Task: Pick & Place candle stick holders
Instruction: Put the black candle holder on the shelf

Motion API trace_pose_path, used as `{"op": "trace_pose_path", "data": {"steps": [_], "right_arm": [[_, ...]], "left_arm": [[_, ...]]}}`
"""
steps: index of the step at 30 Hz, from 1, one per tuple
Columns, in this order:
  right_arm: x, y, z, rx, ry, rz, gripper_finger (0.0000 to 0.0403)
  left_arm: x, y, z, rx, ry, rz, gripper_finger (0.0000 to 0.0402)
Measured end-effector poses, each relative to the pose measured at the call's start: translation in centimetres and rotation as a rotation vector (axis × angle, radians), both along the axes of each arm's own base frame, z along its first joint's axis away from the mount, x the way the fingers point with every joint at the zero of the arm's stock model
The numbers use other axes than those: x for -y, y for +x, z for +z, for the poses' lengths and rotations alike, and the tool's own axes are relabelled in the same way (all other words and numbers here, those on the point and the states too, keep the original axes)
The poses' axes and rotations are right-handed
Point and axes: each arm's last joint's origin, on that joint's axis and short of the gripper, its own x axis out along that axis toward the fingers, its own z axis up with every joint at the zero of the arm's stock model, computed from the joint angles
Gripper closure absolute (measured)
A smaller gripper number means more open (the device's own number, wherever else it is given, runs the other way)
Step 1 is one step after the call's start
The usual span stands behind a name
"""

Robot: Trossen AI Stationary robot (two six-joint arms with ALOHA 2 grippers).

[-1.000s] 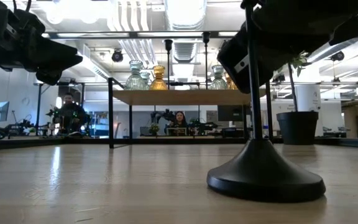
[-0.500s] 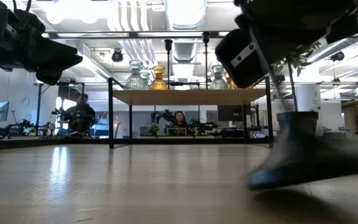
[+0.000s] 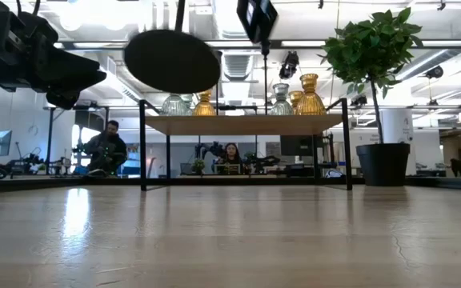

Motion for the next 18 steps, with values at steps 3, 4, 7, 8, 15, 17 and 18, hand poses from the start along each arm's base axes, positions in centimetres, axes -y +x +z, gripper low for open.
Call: {"op": "trace_pose_path", "data": {"steps": [3,4,7,8,15,17,18], "right_arm": [[1.4,0.5,2.4,-0.065,-0.14,-0.103,0.0394],[1.9,0.6,3.1,-0.081,-0.175,-0.132,0.0394],[3.9,0.3,4.5,-0.115,-0.239,-0.273,0.0394],[4.6,0.2,5.0,-0.098,-0.236,-0.332,0.0394],[8.2,-0.9,7.3,0.012,-0.22,-0.75,0.0395],[9.2,-1.0,8.1,0.03,-0.202,-0.792,0.0395],[9.7,-1.0,8.6,0.04,-0.196,-0.808,0.0394]], "left_arm": [[0.0,0.0,0.0,0.0,0.0,0.0,0.0254],[0.0,0.0,0.0,0.0,0.0,0.0,0.0254],[0.0,0.0,0.0,0.0,0.0,0.0,0.0254],[0.0,0.0,0.0,-0.001,0.0,0.0,0.0254],[0.0,0.0,0.0,-0.004,0.0,0.0,0.0254],[0.0,0.0,0.0,-0.004,0.0,0.0,0.0254],[0.0,0.0,0.0,-0.004,0.0,0.0,0.0254]]}}
